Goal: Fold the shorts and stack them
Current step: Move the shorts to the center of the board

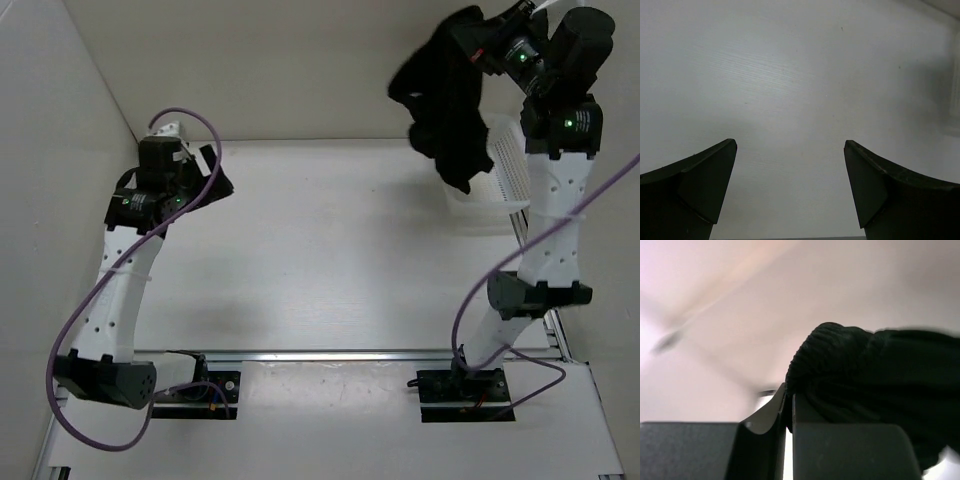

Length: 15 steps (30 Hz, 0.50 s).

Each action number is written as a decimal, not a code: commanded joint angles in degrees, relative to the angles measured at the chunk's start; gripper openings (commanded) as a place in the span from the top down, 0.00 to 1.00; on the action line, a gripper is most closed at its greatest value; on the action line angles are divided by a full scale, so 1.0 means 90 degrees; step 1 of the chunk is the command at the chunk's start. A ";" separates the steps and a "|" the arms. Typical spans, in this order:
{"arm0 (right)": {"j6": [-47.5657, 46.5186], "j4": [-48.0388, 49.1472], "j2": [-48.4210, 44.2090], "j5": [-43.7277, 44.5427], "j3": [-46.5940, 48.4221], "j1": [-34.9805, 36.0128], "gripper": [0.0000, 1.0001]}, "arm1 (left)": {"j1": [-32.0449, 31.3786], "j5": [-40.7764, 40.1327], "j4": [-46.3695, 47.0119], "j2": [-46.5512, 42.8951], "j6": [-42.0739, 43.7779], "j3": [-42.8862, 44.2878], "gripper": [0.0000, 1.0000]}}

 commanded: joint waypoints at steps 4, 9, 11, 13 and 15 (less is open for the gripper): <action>0.0012 0.0658 -0.0894 -0.1305 -0.0442 0.1540 1.00 | 0.0899 0.0806 0.0026 -0.0610 0.0169 0.0190 0.00; -0.1011 0.0345 -0.2383 -0.0566 -0.3045 0.2604 1.00 | 0.1407 0.1324 -0.0159 -0.0669 0.0169 0.0269 0.00; -0.1014 0.0413 -0.2933 0.0040 -0.5069 0.2606 1.00 | 0.1486 0.1383 -0.0218 -0.0747 0.0169 0.0114 0.00; -0.1014 0.0520 -0.3471 0.0499 -0.6268 0.2314 0.83 | 0.1486 0.1529 -0.0218 -0.0824 0.0169 -0.0081 0.00; -0.1159 0.0434 -0.3405 0.0560 -0.7404 0.1886 0.23 | 0.1486 0.1665 -0.0160 -0.0825 0.0091 -0.0491 0.00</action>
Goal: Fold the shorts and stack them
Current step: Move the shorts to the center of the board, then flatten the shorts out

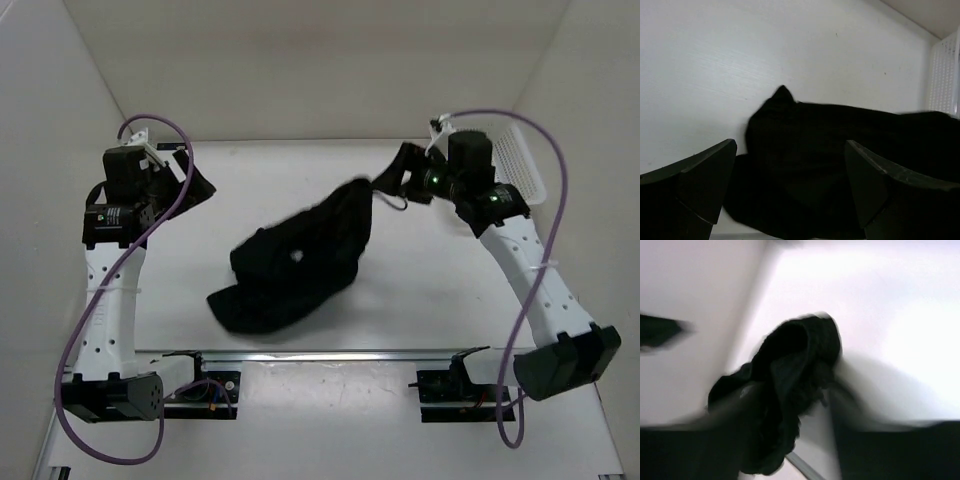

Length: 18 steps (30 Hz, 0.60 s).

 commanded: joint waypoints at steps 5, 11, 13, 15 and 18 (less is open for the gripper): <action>-0.0344 -0.0846 0.0103 0.1034 -0.1644 -0.0603 0.22 | -0.0122 0.0604 -0.0043 -0.0157 -0.0047 -0.1045 0.00; -0.0083 -0.1041 -0.0543 0.1992 -0.2318 0.0732 0.42 | -0.0424 0.0720 -0.0043 -0.0498 -0.0554 -0.2431 0.05; 0.0094 -0.1041 -0.0418 0.2167 -0.2514 0.1503 0.25 | -0.0425 0.0663 0.0016 -0.0587 -0.1003 -0.3310 0.01; 0.0573 -0.1041 -0.0125 0.2373 -0.2719 0.2053 0.19 | -0.0425 0.0516 0.0230 -0.0471 -0.1326 -0.3897 0.01; 0.0963 -0.0691 0.0295 0.2100 -0.2924 0.2503 0.19 | -0.0425 0.0516 0.0464 -0.0052 -0.1610 -0.4094 0.01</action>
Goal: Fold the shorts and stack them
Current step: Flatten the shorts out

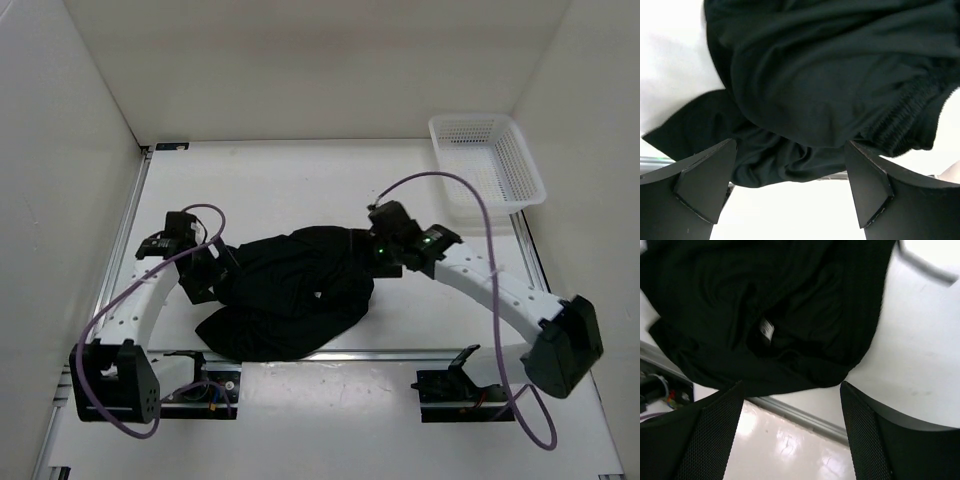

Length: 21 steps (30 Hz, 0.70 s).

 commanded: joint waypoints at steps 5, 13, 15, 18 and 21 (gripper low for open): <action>0.0912 0.0387 0.1541 0.0393 0.0530 0.1404 0.16 | -0.0012 -0.0342 0.0545 0.1075 -0.0690 0.0230 0.01; 0.1615 0.0495 0.3152 0.0694 0.1255 0.1474 0.09 | -0.0080 -0.0626 0.0927 0.2842 -0.0692 0.0747 0.05; 0.1616 0.0407 0.3378 0.0697 0.1392 0.1347 0.18 | -0.0081 -0.0626 0.0927 0.3049 -0.0623 0.0991 0.27; 0.1479 0.0407 0.3623 0.0765 0.1587 0.1200 0.72 | -0.0081 -0.0558 0.0927 0.3177 -0.0544 0.1177 0.67; 0.1421 0.0271 0.3556 0.0989 0.1744 0.1053 1.00 | -0.0081 -0.0383 0.0927 0.3177 -0.0486 0.1566 0.90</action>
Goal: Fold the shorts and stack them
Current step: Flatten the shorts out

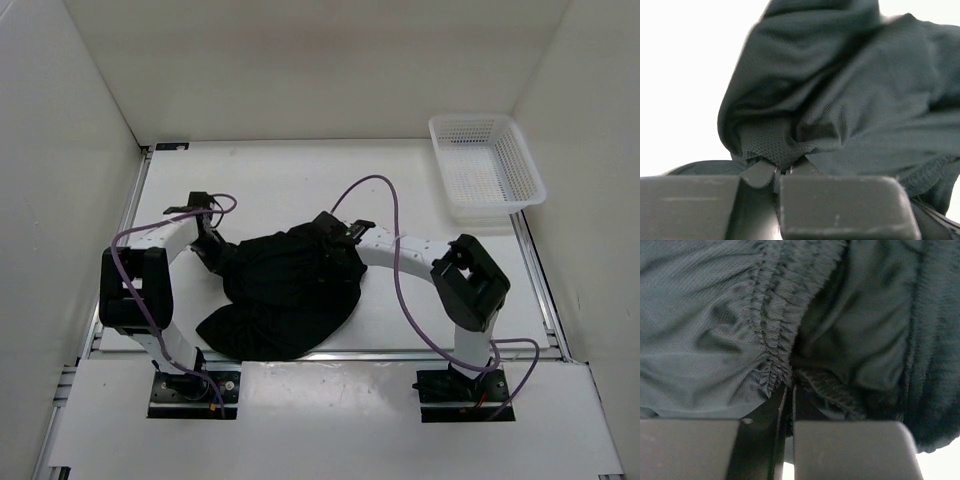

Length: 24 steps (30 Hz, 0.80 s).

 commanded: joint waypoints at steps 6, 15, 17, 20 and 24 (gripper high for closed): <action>-0.0856 -0.0418 -0.0804 0.0829 0.1553 -0.1086 1.00 | -0.0030 0.0013 -0.0766 0.0124 0.0218 0.2646 0.90; -0.1803 -0.0605 -0.1828 0.0166 0.4427 -0.2514 1.00 | 0.0039 0.0090 -0.2965 0.0897 0.0707 0.8678 0.90; -0.1941 -0.0605 -0.2171 0.0165 0.4427 -0.2515 1.00 | 0.0194 0.0295 -0.2840 0.0547 0.0707 0.8711 0.90; -0.2087 -0.0177 -0.3291 0.0224 0.3435 -0.2515 1.00 | 0.0263 0.0706 -0.2227 -0.0348 0.0707 0.7709 0.90; -0.2146 0.0088 -0.4259 0.0292 0.2778 -0.2515 1.00 | 0.0263 0.0552 -0.1940 -0.1347 0.0765 0.6915 0.90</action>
